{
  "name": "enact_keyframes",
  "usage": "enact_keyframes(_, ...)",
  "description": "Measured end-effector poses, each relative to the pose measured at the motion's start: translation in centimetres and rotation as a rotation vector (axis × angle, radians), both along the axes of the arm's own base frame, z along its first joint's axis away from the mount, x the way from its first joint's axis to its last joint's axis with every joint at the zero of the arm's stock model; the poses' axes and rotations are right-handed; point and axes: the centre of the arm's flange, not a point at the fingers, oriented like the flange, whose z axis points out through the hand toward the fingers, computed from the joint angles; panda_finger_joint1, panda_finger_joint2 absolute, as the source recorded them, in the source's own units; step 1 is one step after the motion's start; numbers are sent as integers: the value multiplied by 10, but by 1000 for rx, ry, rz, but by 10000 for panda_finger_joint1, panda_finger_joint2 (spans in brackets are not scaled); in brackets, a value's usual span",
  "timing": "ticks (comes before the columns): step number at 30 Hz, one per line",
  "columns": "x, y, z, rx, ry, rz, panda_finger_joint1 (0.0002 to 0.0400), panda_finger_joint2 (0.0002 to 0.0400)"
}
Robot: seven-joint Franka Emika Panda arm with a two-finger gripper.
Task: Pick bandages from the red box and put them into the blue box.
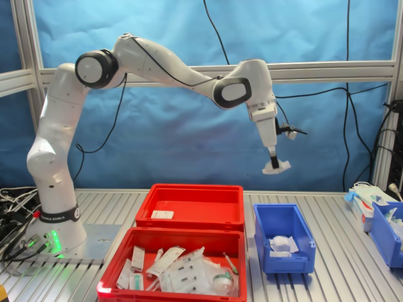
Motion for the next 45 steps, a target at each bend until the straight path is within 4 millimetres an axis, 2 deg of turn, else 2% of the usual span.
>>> enact_keyframes(11, 15, -4, -35, -35, 35, -8, 49, 49)
enact_keyframes(17, 18, -3, -39, -38, 33, -8, 49, 49)
enact_keyframes(25, 23, -2, -33, -17, -4, -11, 49, 49)
enact_keyframes(26, 24, -2, -31, -15, -10, -12, 60, 60)
enact_keyframes(27, 24, -2, -30, -13, -15, -12, 107, 107)
enact_keyframes(32, 25, -2, -27, -10, -24, -12, 107, 107)
enact_keyframes(33, 26, -2, -26, -9, -26, -12, 157, 157)
enact_keyframes(37, 26, -2, -26, -8, -28, -12, 157, 157)
enact_keyframes(38, 26, -2, -26, -7, -29, -12, 207, 207)
enact_keyframes(41, 26, -2, -25, -7, -30, -13, 207, 207)
enact_keyframes(42, 26, -2, -25, -7, -30, -13, 257, 257)
enact_keyframes(45, 26, -2, -25, -7, -30, -13, 257, 257)
